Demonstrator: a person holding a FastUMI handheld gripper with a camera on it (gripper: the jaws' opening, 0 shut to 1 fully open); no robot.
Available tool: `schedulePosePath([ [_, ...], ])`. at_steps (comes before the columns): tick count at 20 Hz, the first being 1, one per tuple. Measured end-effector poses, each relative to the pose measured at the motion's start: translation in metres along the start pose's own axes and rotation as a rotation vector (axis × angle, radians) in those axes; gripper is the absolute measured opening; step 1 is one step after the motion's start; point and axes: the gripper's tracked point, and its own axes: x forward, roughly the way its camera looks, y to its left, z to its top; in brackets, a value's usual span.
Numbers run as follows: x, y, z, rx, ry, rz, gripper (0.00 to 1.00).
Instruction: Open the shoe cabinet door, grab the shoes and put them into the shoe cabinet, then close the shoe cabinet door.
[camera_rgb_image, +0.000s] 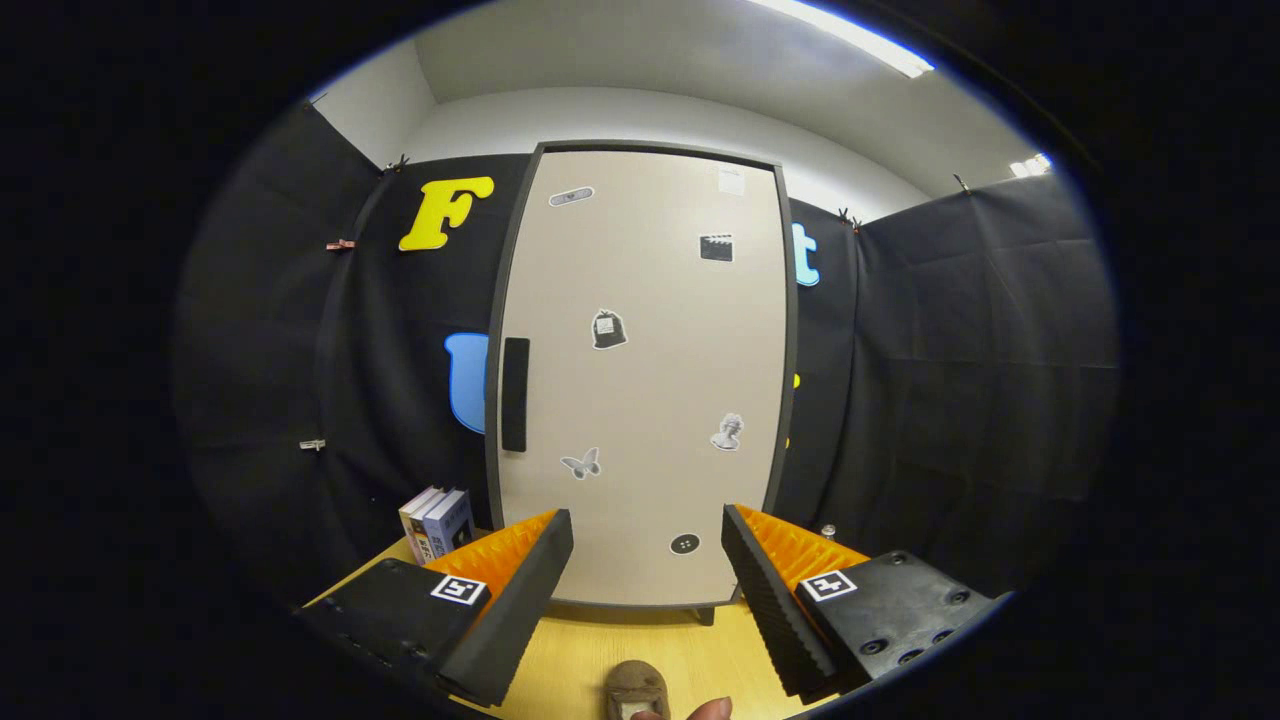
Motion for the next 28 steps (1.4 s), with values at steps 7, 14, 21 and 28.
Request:
schedulePosePath([
  [7, 0.051, 0.049, 0.003, 0.008, 0.001, 0.048, 0.98],
  [14, 0.117, 0.094, 0.013, 0.039, -0.014, 0.078, 0.98],
  [21, 0.173, 0.123, 0.021, 0.025, -0.026, 0.086, 0.98],
  [28, 0.214, 0.140, 0.015, 0.030, -0.004, 0.071, 0.77],
])
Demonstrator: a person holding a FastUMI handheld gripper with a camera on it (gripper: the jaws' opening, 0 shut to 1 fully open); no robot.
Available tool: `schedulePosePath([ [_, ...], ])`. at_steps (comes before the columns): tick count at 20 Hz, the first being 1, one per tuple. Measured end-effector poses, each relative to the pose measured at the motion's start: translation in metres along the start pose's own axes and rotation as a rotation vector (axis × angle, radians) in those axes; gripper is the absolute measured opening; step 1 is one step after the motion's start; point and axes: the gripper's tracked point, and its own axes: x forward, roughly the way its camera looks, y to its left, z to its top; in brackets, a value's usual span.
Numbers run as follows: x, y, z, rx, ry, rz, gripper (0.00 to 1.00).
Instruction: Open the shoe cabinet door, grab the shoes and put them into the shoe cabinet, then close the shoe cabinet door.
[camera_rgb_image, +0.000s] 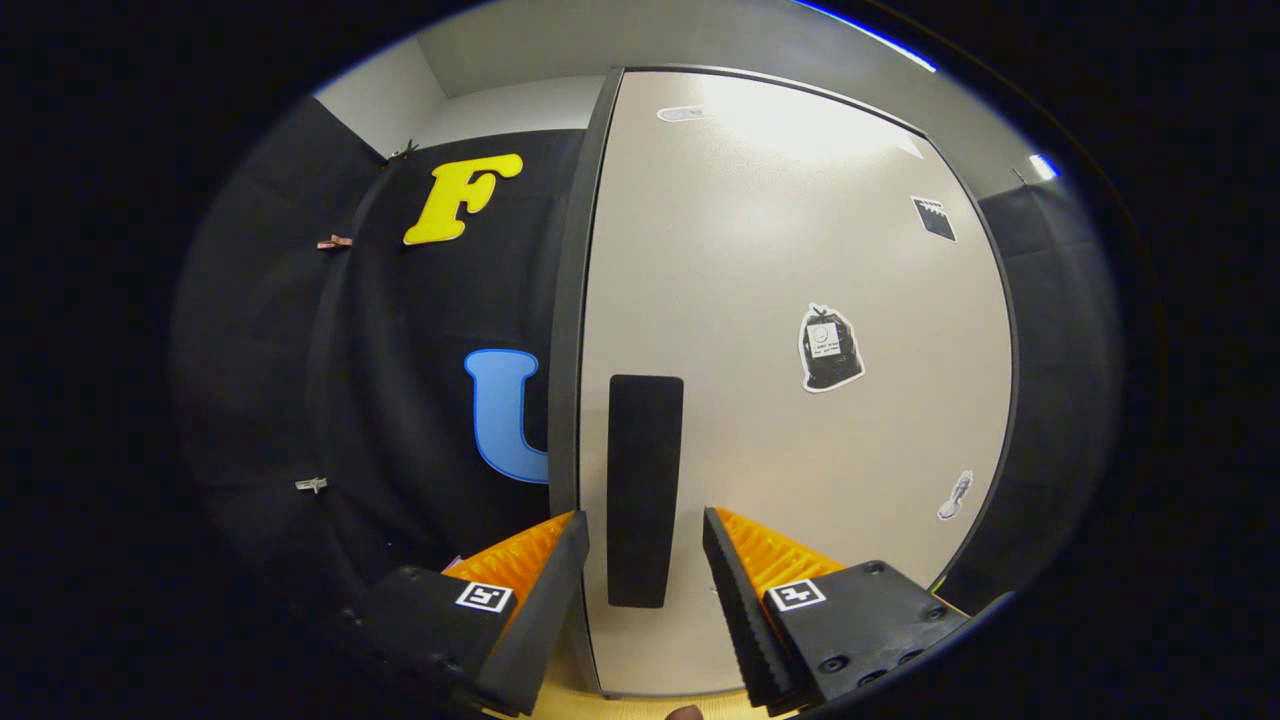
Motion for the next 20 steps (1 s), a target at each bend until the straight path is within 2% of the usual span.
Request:
schedulePosePath([
  [3, 0.009, 0.000, -0.001, 0.006, 0.002, -0.029, 0.68],
  [6, 0.008, -0.002, 0.004, 0.044, -0.002, -0.046, 0.44],
  [7, 0.015, -0.001, 0.001, 0.066, 0.007, -0.045, 0.45],
  [9, 0.009, -0.003, 0.003, 0.064, 0.013, -0.030, 0.30],
  [20, -0.045, -0.006, 0.009, 0.016, 0.005, 0.073, 0.30],
])
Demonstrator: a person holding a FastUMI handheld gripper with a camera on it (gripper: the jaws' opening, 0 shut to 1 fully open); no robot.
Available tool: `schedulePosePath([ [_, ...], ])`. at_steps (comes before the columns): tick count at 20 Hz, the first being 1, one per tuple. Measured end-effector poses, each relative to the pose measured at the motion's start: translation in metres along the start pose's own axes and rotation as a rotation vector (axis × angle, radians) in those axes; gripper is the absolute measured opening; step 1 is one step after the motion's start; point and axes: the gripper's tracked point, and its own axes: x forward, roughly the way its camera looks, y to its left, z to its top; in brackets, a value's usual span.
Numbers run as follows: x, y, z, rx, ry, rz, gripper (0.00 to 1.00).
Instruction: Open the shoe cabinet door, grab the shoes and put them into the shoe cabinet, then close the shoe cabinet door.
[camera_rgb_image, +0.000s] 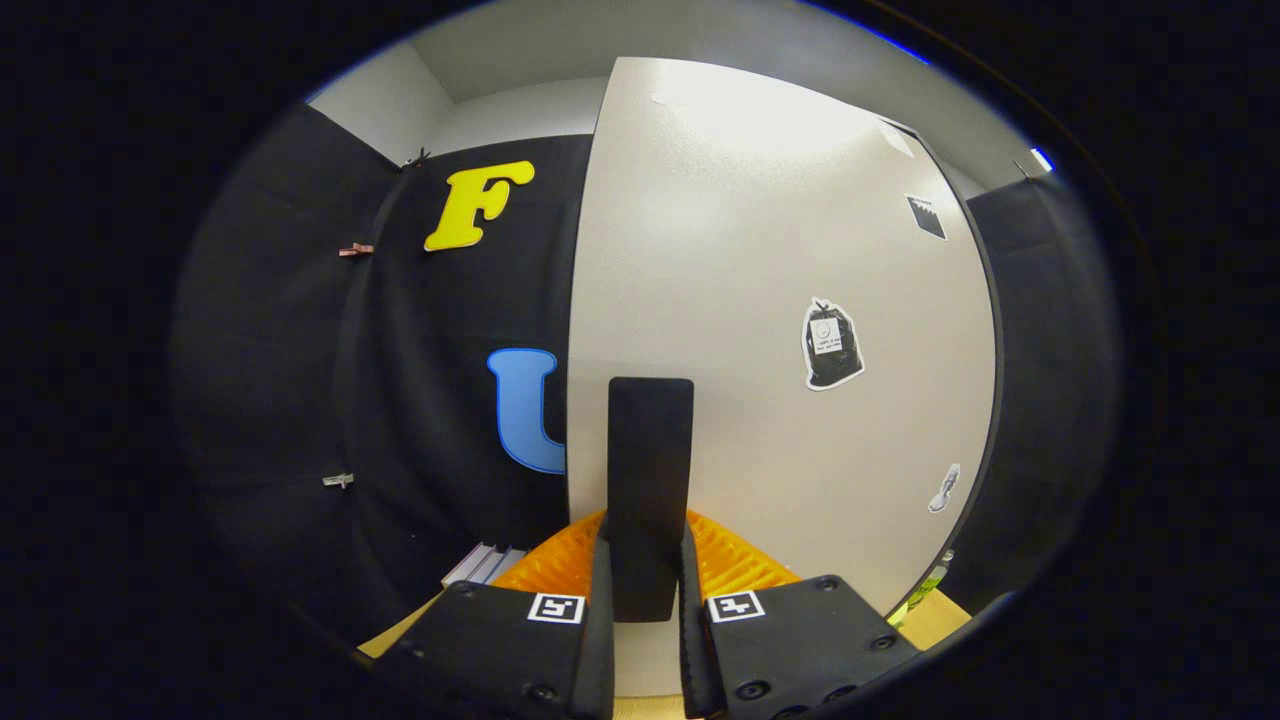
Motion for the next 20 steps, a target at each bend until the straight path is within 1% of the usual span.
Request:
schedulePosePath([
  [3, -0.024, -0.002, 0.004, 0.002, 0.003, 0.020, 0.30],
  [5, -0.046, -0.012, 0.003, 0.014, 0.002, 0.035, 0.30],
  [8, -0.068, -0.020, 0.005, 0.016, 0.004, 0.059, 0.30],
  [15, -0.114, -0.045, 0.007, 0.018, -0.001, 0.092, 0.30],
  [20, -0.143, -0.072, 0.007, 0.037, 0.010, 0.107, 0.30],
])
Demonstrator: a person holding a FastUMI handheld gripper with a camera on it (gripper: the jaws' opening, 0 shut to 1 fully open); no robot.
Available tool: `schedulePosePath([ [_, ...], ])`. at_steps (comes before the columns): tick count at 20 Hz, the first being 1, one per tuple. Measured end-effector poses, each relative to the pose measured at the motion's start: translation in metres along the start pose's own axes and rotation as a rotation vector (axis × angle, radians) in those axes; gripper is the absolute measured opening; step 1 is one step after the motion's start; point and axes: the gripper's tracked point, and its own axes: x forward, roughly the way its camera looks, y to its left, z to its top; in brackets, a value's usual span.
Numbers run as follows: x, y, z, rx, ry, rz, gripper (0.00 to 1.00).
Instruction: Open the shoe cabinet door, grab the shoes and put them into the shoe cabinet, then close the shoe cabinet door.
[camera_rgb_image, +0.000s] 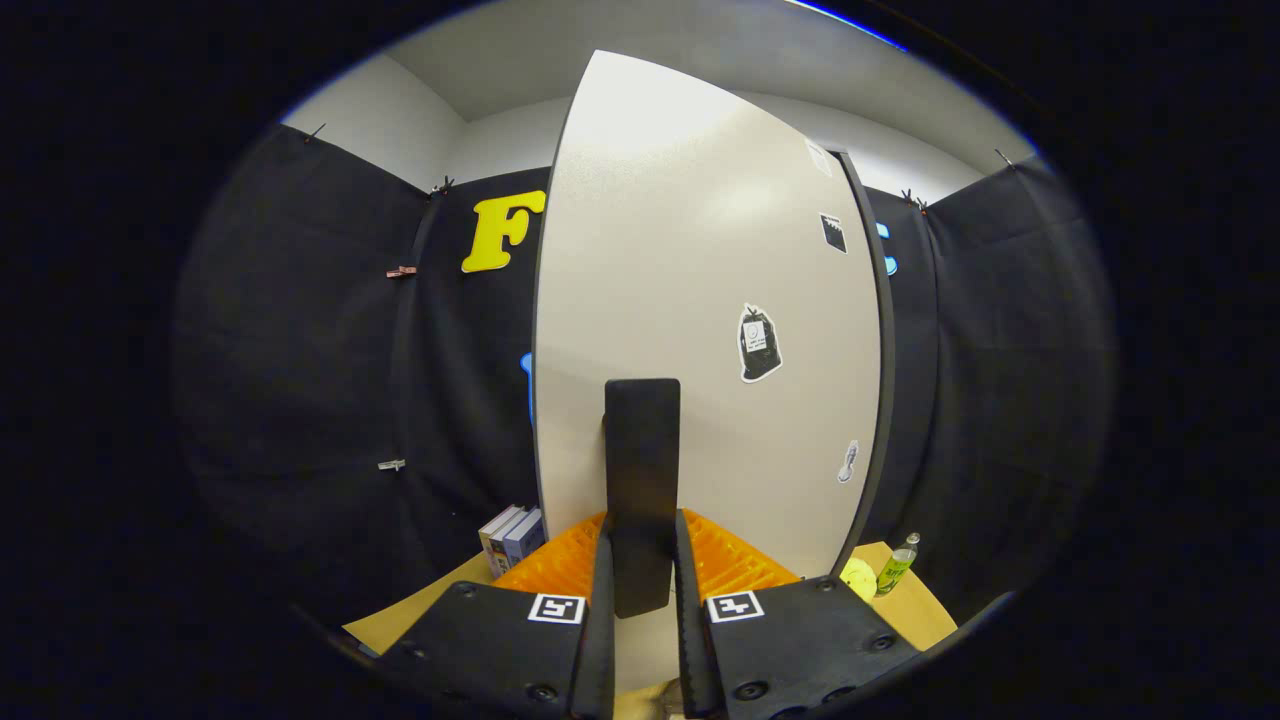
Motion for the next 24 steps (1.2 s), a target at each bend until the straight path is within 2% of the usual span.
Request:
schedulePosePath([
  [5, -0.030, -0.031, 0.002, 0.021, 0.014, -0.001, 0.29],
  [6, -0.036, -0.036, 0.004, 0.025, 0.018, 0.001, 0.25],
  [8, -0.048, -0.048, 0.005, 0.001, 0.023, -0.004, 0.24],
  [20, -0.093, -0.124, 0.010, 0.031, 0.011, -0.107, 0.24],
  [22, -0.098, -0.139, 0.010, 0.021, 0.008, -0.145, 0.27],
  [24, -0.102, -0.156, 0.011, 0.027, 0.008, -0.172, 0.24],
])
